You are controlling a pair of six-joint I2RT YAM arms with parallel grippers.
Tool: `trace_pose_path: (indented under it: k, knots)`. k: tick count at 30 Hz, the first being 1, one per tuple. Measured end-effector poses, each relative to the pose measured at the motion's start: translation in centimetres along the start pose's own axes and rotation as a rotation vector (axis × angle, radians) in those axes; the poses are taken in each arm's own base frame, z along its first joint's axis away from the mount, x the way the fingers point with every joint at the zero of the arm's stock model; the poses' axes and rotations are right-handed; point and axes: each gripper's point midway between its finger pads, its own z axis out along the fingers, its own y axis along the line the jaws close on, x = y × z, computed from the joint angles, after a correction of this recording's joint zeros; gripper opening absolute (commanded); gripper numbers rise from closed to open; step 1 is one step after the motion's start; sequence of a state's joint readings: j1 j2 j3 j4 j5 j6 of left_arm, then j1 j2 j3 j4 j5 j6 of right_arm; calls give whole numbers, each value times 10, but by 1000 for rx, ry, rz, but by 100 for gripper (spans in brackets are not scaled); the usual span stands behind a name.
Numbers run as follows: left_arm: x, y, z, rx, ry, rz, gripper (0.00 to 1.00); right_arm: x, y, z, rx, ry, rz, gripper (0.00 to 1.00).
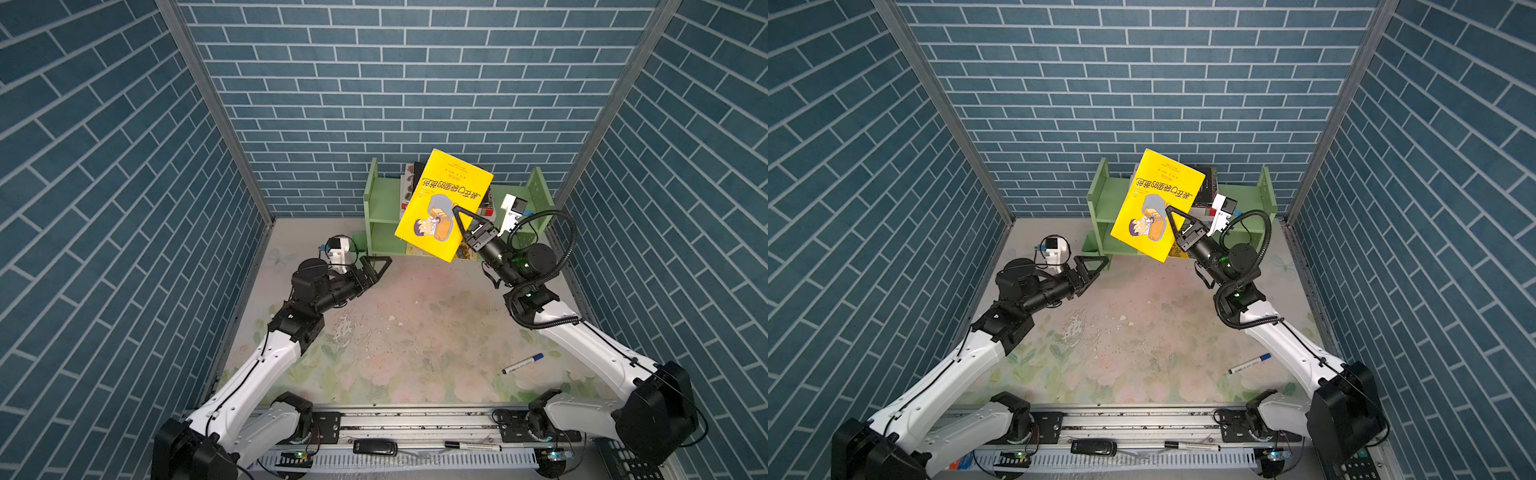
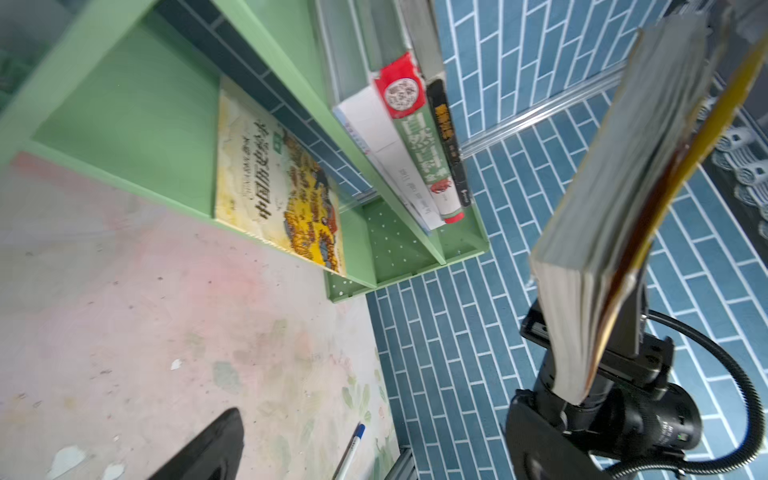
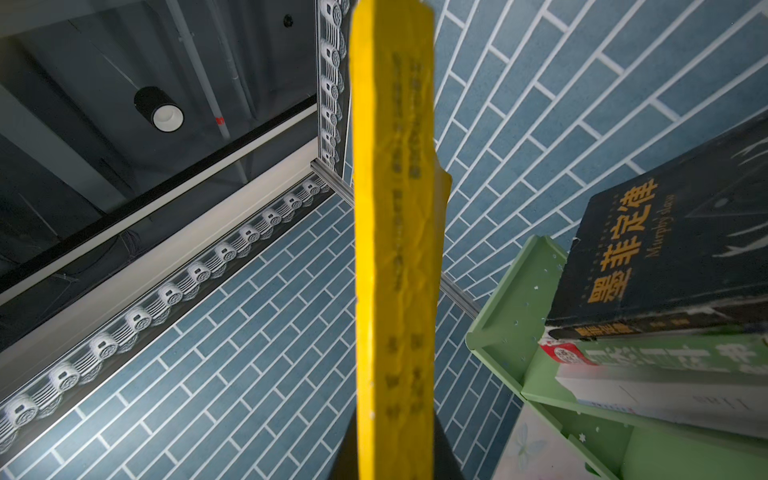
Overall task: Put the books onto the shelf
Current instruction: 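Raise the yellow book upright with both grippers in front of the shelf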
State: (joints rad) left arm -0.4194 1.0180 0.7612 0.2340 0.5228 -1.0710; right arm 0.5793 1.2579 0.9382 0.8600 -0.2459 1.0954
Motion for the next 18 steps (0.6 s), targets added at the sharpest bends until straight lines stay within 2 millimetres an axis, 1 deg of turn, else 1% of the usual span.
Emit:
trace_pose_path:
  k: [2, 5, 8, 12, 13, 15, 18]
  knots:
    - [-4, -17, 5, 69, -19, 4, 100, 4, -3, 3, 4, -8, 6, 0]
    - [-10, -35, 15, 145, -41, 3, 100, 10, -9, 7, 18, -9, 17, 0]
    - [-13, -46, 29, 195, -46, -9, 100, 13, -12, 9, 29, -12, 23, 0]
    - [-12, -55, 49, 237, -34, -26, 98, 12, -9, 9, 25, -31, 25, 0]
    - [-12, -59, 53, 251, -31, -29, 96, 11, -8, 9, 22, -36, 25, 0]
    - [-12, -67, 60, 282, -26, -29, 88, 10, -5, 9, 14, -47, 25, 0]
    - [-11, -80, 67, 328, -22, -32, 73, 8, -3, 10, 7, -63, 26, 0]
